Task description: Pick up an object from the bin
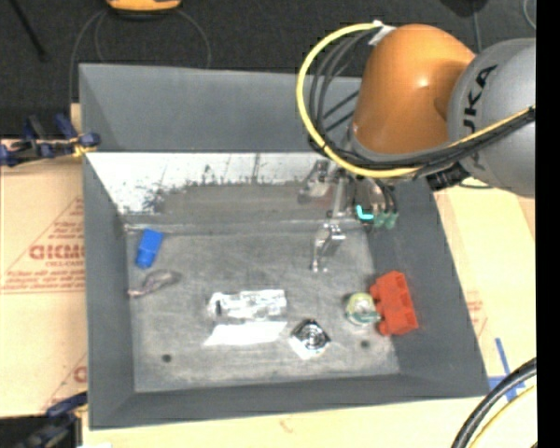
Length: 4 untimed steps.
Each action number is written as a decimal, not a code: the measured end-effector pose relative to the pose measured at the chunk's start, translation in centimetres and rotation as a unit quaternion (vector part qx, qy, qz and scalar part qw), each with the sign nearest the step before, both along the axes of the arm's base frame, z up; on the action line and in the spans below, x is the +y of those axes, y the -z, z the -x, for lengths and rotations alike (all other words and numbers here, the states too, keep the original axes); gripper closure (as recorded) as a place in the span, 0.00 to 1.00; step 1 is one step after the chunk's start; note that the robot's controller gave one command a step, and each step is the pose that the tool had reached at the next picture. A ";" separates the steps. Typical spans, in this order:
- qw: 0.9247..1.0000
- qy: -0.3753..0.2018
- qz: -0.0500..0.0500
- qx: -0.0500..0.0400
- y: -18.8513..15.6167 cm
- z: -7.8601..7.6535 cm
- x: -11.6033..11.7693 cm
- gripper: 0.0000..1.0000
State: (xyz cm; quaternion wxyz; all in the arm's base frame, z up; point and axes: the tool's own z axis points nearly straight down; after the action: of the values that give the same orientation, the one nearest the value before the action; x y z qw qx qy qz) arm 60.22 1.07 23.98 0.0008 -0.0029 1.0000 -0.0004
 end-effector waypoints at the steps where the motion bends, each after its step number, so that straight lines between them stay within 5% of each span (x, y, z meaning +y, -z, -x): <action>1: 0.990 -0.139 0.001 -0.005 12.5 2.8 3.9 0.00; 3: 0.990 -0.142 -0.001 -0.004 12.1 3.9 5.7 0.00; 4: 0.992 -0.124 -0.001 -0.001 16.4 4.7 7.0 0.00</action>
Offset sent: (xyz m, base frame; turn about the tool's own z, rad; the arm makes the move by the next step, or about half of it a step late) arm -0.0424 0.0508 -0.1698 -0.3296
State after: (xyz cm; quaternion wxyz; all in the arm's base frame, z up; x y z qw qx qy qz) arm 55.47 8.06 7.60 0.0016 -0.1268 0.9919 0.0008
